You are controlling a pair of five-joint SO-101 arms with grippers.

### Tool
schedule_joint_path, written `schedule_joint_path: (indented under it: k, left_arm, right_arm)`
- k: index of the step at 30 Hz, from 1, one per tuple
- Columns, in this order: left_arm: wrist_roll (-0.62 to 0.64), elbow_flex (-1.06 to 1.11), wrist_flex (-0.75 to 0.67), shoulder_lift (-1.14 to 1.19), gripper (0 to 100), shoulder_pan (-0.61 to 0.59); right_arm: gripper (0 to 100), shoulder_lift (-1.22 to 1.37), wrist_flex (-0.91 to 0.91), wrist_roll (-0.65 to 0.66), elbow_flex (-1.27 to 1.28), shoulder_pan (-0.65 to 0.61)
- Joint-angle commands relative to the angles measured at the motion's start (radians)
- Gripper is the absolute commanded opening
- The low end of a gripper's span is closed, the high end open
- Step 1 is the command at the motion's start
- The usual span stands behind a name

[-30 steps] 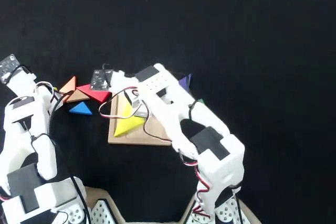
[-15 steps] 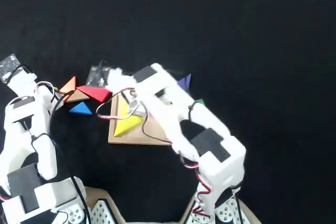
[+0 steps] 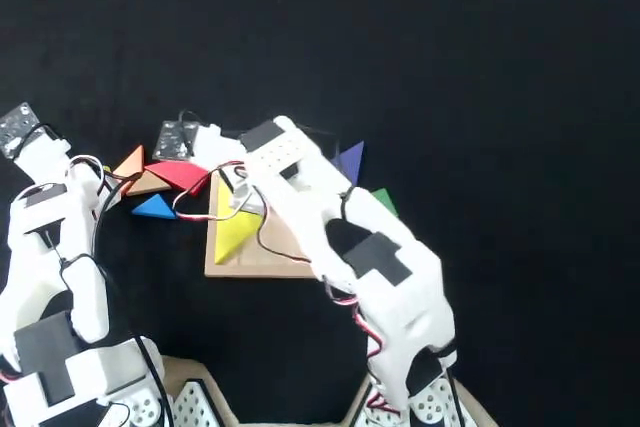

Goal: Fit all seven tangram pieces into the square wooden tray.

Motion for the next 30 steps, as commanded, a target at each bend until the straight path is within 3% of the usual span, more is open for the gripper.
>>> schedule_joint_path:
  k: [1,9,13,17,23,28,30]
  left_arm:
    - [0.005,-0.007,-0.015,-0.005,18,0.01]
    - [0.005,-0.007,-0.015,-0.005,18,0.008]
    - [0.005,-0.007,-0.015,-0.005,18,0.01]
    - [0.002,-0.007,-0.012,-0.012,18,0.012]
    - [-0.086,-0.016,-0.008,-0.014,18,0.048]
    - [-0.058,-0.008,0.009,-0.014,18,0.145]
    - [-0.132,-0.028,0.081,-0.015,18,0.203]
  right_arm:
    - [1.1,-0.01,-0.011,-0.049,-0.079,-0.038]
    - [1.1,-0.189,0.242,-0.083,-0.082,0.046]
    - [1.1,-0.354,0.304,-0.129,0.039,0.095]
    - [1.1,-0.535,0.181,-0.213,0.269,0.143]
    - [1.1,-0.704,-0.195,-0.453,0.667,0.173]
    - [1.1,-0.697,-0.258,-0.476,0.74,0.252]
    - [1.1,-0.67,-0.296,-0.477,0.742,0.316]
